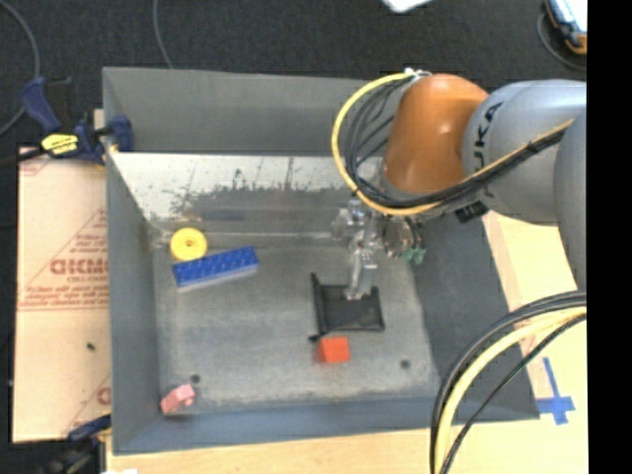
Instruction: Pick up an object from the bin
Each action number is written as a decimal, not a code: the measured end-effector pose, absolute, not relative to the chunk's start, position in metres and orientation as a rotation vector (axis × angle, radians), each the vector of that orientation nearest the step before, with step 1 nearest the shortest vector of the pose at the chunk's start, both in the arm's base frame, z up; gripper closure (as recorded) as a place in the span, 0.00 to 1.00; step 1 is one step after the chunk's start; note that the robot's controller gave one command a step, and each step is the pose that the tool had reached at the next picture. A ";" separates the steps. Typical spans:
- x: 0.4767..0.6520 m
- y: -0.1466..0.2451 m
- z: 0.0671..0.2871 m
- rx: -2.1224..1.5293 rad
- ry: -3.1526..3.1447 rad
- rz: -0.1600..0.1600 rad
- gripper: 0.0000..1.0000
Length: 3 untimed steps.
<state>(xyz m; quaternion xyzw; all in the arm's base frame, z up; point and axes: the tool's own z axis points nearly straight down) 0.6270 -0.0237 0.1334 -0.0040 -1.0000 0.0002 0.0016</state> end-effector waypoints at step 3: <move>0.600 -0.015 0.103 -0.198 -3.145 0.000 0.00</move>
Offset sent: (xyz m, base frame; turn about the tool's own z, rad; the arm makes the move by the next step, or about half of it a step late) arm -0.0352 0.0124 -0.0634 0.0862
